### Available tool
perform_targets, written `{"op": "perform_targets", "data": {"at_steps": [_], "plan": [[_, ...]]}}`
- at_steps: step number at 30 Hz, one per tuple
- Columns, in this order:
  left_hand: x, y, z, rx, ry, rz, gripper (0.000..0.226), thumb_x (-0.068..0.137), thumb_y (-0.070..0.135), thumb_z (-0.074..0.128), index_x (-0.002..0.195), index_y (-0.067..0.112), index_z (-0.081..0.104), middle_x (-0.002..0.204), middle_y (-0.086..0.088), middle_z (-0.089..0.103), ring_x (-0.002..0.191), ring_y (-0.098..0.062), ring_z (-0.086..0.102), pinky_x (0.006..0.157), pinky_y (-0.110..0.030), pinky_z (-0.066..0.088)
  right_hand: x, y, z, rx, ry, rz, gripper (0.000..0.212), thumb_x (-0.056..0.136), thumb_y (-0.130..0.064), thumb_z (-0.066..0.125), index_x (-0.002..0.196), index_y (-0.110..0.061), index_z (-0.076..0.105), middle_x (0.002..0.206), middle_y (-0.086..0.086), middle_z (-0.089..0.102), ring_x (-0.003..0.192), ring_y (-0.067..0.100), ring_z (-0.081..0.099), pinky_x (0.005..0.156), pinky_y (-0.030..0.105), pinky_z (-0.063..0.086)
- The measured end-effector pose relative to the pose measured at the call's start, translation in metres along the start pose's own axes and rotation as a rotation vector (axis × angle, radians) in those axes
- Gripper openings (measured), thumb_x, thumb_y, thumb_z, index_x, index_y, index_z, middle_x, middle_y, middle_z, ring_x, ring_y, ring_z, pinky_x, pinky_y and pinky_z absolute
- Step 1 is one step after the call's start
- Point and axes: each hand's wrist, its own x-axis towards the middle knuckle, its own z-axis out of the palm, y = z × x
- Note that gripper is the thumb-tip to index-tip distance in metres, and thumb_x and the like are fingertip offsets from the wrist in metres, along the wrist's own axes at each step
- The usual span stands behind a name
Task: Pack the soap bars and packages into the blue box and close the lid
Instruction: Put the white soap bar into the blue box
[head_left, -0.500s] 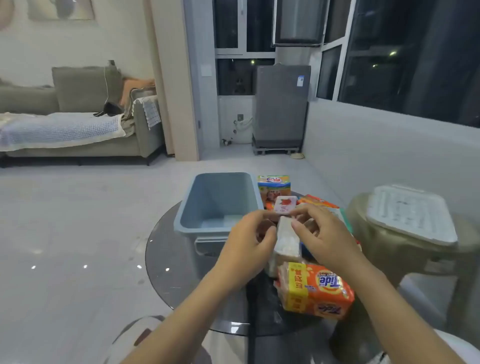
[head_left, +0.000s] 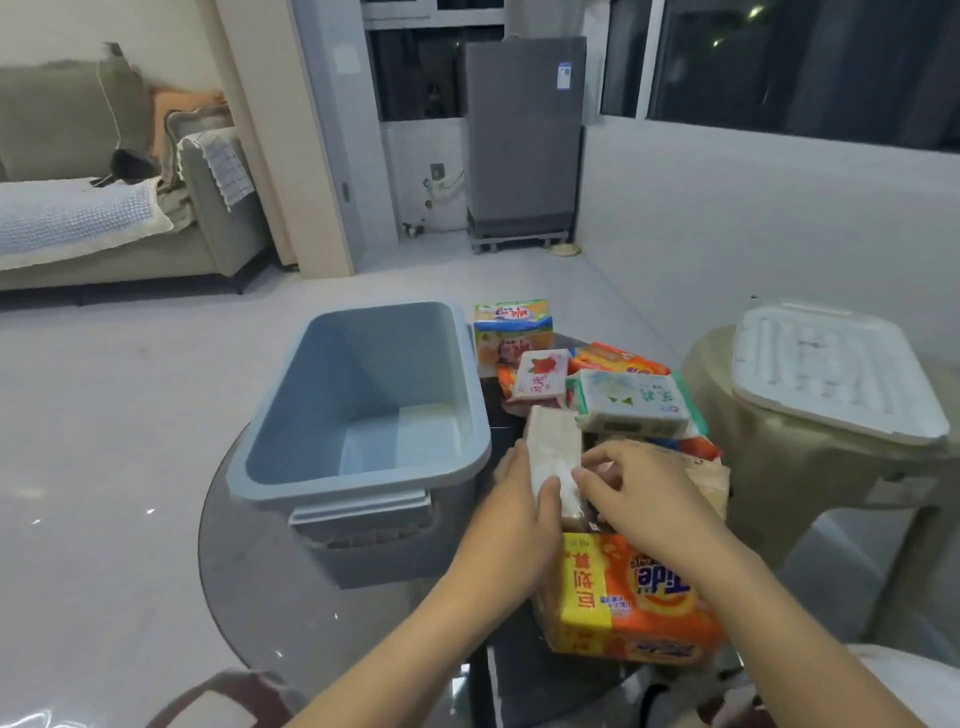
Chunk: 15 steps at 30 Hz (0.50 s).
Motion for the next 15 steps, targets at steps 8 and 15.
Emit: {"op": "perform_targets", "data": {"at_steps": [8,15], "plan": [[0.009,-0.018,0.006,-0.264,-0.069,-0.270,0.041,0.095,0.042,0.038,0.137,0.045,0.041,0.127,0.015,0.061,0.104,-0.003,0.062,0.074,-0.016,0.049,-0.004,0.003,0.010,0.072,-0.092,0.051,0.034,0.091,-0.037,0.051,0.124,-0.032,0.057,0.091,-0.014,0.066,0.074,-0.004,0.055,0.057,0.013,0.038],[0.003,-0.006,0.006,-0.407,-0.002,-0.286,0.045,0.097,0.031,0.041,0.139,0.047,0.038,0.137,0.012,0.056,0.114,-0.011,0.060,0.095,-0.037,0.052,-0.011,-0.002,0.016,0.280,-0.036,0.096,0.033,0.089,-0.031,0.058,0.122,-0.031,0.061,0.090,-0.012,0.074,0.076,-0.004,0.065,0.060,0.016,0.045]]}}
